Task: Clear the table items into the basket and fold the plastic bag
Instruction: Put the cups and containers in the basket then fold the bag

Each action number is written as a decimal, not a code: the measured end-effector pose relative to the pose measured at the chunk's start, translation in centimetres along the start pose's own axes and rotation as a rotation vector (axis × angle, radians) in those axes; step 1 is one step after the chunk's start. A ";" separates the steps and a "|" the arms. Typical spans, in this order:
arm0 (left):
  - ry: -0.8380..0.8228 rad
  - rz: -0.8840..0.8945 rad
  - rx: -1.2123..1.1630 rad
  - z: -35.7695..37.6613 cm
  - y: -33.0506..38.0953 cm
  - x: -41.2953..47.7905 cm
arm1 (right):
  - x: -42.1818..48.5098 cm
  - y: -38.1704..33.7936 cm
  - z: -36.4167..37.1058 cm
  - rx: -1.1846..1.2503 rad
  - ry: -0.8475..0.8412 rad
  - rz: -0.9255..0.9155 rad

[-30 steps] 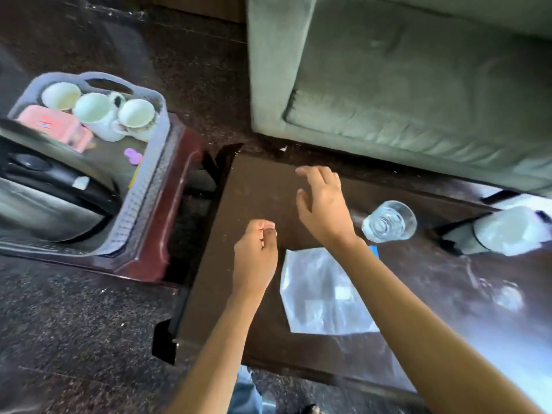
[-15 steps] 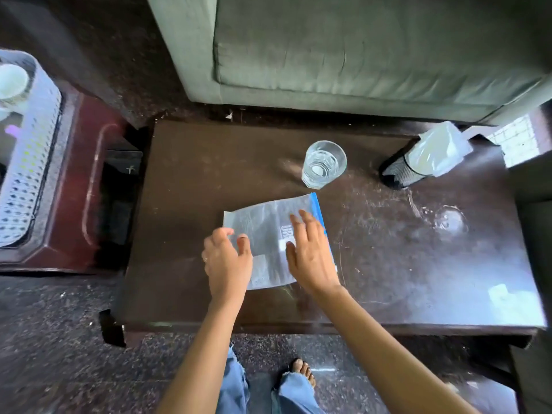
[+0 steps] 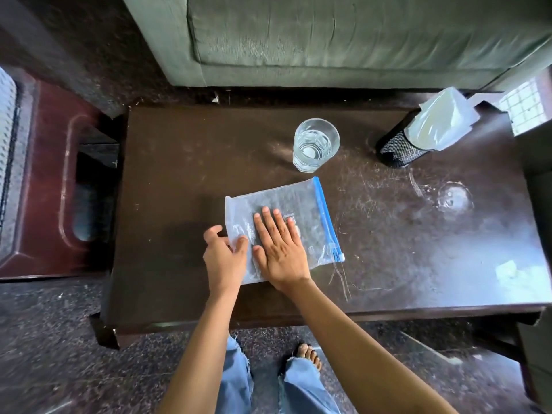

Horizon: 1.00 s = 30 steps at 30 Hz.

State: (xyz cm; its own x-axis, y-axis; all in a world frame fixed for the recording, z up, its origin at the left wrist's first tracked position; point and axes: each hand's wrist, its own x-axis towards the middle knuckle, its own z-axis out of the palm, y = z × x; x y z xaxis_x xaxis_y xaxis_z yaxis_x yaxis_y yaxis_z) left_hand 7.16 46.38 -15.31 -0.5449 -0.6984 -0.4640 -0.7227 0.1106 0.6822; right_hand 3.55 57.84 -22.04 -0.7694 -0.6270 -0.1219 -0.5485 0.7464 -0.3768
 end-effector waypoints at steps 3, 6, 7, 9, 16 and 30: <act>-0.034 0.100 0.072 0.0 0.9 0.1 | -0.1 0.2 0.4 0.016 0.018 0.004; -0.029 0.194 0.105 0.4 1.7 -0.3 | -0.1 0.6 0.6 0.059 0.004 0.022; -0.023 0.221 0.103 0.7 1.9 -0.3 | 0.0 0.7 0.5 0.102 0.011 0.029; -0.022 0.265 0.082 1.2 2.2 -0.6 | 0.1 0.9 0.1 0.233 0.040 0.039; -0.168 0.339 -0.063 3.7 3.6 -2.6 | 0.7 1.9 -3.1 1.203 -0.042 0.490; -0.169 0.614 0.126 5.8 0.8 -1.6 | 1.9 5.0 -6.0 1.587 -0.086 0.665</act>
State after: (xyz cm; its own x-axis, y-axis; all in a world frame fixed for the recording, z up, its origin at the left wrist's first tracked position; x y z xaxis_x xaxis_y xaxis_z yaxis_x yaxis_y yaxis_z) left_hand 5.06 51.70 -17.29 -0.9267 -0.3623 -0.1001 -0.2973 0.5436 0.7849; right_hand -2.58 61.73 -18.61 -0.6658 -0.3746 -0.6453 0.7061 -0.0368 -0.7072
